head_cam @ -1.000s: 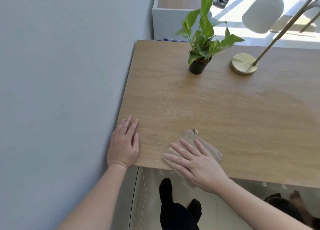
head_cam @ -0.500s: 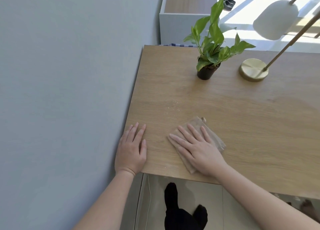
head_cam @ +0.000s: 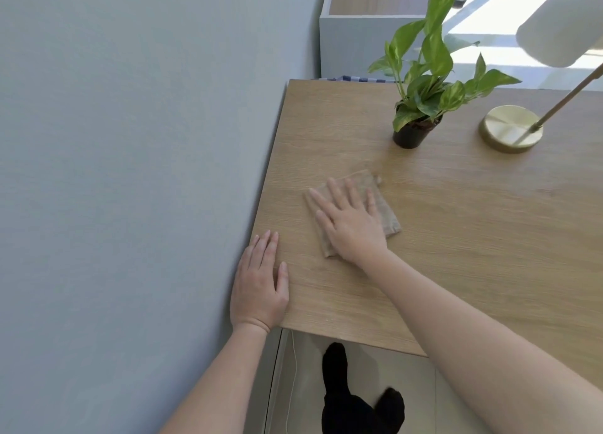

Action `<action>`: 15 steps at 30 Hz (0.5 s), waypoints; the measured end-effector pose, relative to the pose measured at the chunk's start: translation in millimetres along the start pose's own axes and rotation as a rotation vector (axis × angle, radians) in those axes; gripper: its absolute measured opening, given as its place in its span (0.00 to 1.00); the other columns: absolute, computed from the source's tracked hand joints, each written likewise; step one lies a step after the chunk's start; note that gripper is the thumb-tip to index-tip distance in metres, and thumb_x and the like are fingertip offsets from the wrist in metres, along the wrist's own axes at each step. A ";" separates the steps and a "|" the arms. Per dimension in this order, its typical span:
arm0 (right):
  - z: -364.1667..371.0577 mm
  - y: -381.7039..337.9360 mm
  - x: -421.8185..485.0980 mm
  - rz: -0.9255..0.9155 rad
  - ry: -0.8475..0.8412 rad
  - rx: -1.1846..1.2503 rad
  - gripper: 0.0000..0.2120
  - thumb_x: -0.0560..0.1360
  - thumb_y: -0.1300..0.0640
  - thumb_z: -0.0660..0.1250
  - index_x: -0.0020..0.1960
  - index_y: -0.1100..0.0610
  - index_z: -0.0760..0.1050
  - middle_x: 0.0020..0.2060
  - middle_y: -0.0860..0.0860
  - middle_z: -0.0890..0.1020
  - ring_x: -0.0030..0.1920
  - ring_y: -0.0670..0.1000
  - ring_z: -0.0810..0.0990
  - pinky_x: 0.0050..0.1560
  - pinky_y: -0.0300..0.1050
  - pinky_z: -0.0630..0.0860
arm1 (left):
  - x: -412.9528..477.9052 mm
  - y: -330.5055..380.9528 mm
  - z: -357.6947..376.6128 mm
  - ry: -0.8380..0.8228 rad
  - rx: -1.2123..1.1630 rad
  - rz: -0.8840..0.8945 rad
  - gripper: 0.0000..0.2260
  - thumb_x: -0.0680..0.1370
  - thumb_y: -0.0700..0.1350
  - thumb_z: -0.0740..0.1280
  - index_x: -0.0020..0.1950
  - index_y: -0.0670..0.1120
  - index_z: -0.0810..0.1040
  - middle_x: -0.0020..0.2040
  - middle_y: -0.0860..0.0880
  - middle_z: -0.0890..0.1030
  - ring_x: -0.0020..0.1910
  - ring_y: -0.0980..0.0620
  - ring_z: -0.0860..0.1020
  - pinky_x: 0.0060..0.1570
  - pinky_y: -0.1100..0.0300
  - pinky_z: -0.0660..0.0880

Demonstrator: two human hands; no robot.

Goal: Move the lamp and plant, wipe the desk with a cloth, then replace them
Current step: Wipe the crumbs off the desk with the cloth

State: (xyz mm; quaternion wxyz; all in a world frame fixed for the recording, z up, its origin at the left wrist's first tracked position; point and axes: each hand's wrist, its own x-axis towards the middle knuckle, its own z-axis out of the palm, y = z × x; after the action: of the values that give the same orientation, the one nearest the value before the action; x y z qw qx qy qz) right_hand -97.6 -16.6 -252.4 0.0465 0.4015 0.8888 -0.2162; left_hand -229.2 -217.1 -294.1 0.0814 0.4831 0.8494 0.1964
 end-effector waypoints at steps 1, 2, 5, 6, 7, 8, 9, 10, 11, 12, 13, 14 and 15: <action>5.3 -2.7 -13.4 -0.084 -0.023 -0.019 0.25 0.87 0.35 0.40 0.84 0.30 0.44 0.86 0.41 0.45 0.86 0.51 0.38 0.83 0.62 0.34 | -0.6 -0.2 -0.7 0.005 0.001 -0.003 0.27 0.84 0.50 0.59 0.84 0.47 0.66 0.84 0.50 0.67 0.85 0.50 0.60 0.83 0.46 0.61; 8.8 0.7 -30.7 -0.158 -0.046 -0.038 0.25 0.88 0.35 0.40 0.84 0.29 0.44 0.86 0.40 0.46 0.86 0.50 0.39 0.84 0.61 0.35 | -0.9 -0.4 -1.3 0.010 0.002 -0.003 0.27 0.84 0.50 0.59 0.84 0.47 0.66 0.84 0.50 0.67 0.85 0.50 0.60 0.82 0.46 0.61; 3.1 39.4 -79.4 -0.244 -0.079 -0.068 0.24 0.88 0.34 0.41 0.82 0.26 0.42 0.85 0.36 0.46 0.86 0.46 0.39 0.85 0.60 0.39 | -0.6 -0.1 -0.9 0.011 -0.001 -0.010 0.27 0.85 0.49 0.59 0.84 0.47 0.66 0.84 0.50 0.67 0.85 0.51 0.60 0.83 0.47 0.60; -3.6 55.7 -87.3 -0.221 -0.084 -0.076 0.24 0.87 0.34 0.41 0.82 0.25 0.41 0.85 0.35 0.46 0.86 0.45 0.39 0.85 0.60 0.39 | -0.4 0.3 -0.5 0.010 0.000 -0.012 0.27 0.85 0.49 0.59 0.84 0.47 0.66 0.84 0.50 0.67 0.85 0.51 0.60 0.83 0.47 0.60; -11.1 69.5 -89.5 -0.177 -0.079 -0.079 0.24 0.87 0.33 0.41 0.81 0.24 0.40 0.85 0.35 0.45 0.86 0.45 0.39 0.85 0.59 0.39 | -0.2 0.6 -0.1 0.010 0.003 -0.009 0.27 0.85 0.50 0.58 0.84 0.47 0.66 0.84 0.50 0.67 0.85 0.51 0.59 0.83 0.48 0.60; -17.3 78.9 -86.0 -0.117 -0.060 -0.077 0.24 0.87 0.33 0.41 0.81 0.24 0.40 0.85 0.35 0.46 0.86 0.45 0.39 0.85 0.59 0.38 | -0.4 0.8 0.0 0.010 0.006 -0.004 0.27 0.85 0.50 0.57 0.84 0.47 0.66 0.84 0.50 0.67 0.85 0.51 0.60 0.83 0.48 0.60; -21.0 82.3 -77.5 -0.050 -0.030 -0.074 0.24 0.87 0.33 0.40 0.82 0.25 0.41 0.85 0.36 0.47 0.86 0.46 0.40 0.85 0.59 0.38 | -0.6 0.7 0.1 0.010 0.009 0.000 0.27 0.85 0.50 0.57 0.84 0.47 0.66 0.84 0.50 0.67 0.85 0.51 0.60 0.83 0.47 0.60; -22.5 80.1 -64.7 0.016 0.006 -0.068 0.24 0.87 0.33 0.40 0.82 0.25 0.42 0.86 0.37 0.48 0.86 0.46 0.41 0.85 0.59 0.38 | -0.6 0.3 0.3 0.013 0.012 0.005 0.26 0.85 0.50 0.57 0.84 0.46 0.66 0.84 0.50 0.67 0.85 0.51 0.60 0.83 0.47 0.60; -21.9 73.5 -48.7 0.082 0.043 -0.055 0.24 0.87 0.34 0.39 0.83 0.27 0.43 0.86 0.38 0.49 0.86 0.48 0.42 0.85 0.60 0.37 | -0.2 -0.1 0.4 0.016 0.014 0.009 0.26 0.85 0.50 0.57 0.84 0.46 0.66 0.84 0.50 0.67 0.85 0.50 0.60 0.83 0.47 0.60; -20.1 63.8 -31.9 0.145 0.073 -0.035 0.24 0.87 0.35 0.39 0.83 0.28 0.44 0.87 0.40 0.49 0.86 0.49 0.42 0.84 0.61 0.37 | 0.4 -0.3 0.6 0.019 0.014 0.011 0.26 0.85 0.50 0.57 0.84 0.46 0.67 0.84 0.50 0.67 0.85 0.50 0.61 0.83 0.47 0.60; -16.9 52.3 -16.7 0.193 0.085 -0.014 0.25 0.87 0.36 0.39 0.84 0.29 0.44 0.87 0.41 0.48 0.87 0.51 0.41 0.84 0.62 0.36 | 0.9 -0.2 0.7 0.023 0.014 0.012 0.26 0.85 0.50 0.57 0.84 0.46 0.67 0.83 0.50 0.68 0.85 0.50 0.61 0.83 0.46 0.60; -13.2 40.2 -4.5 0.209 0.080 -0.004 0.26 0.87 0.36 0.39 0.84 0.30 0.44 0.87 0.42 0.47 0.87 0.52 0.41 0.84 0.62 0.35 | 1.3 0.0 1.0 0.027 0.013 0.013 0.26 0.85 0.49 0.57 0.84 0.45 0.67 0.83 0.49 0.68 0.84 0.49 0.61 0.82 0.46 0.61; -9.9 28.6 2.7 0.186 0.066 -0.005 0.26 0.87 0.37 0.39 0.84 0.30 0.44 0.87 0.42 0.46 0.87 0.53 0.40 0.83 0.63 0.34 | 1.2 0.0 1.5 0.032 0.014 0.015 0.26 0.85 0.49 0.57 0.84 0.45 0.68 0.83 0.49 0.68 0.84 0.49 0.62 0.82 0.46 0.61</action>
State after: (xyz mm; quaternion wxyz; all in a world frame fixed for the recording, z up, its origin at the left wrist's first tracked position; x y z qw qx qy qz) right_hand -77.5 6.2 -254.1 0.0383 0.4890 0.8493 -0.1954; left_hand -229.4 -215.7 -295.3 0.0628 0.4870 0.8482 0.1987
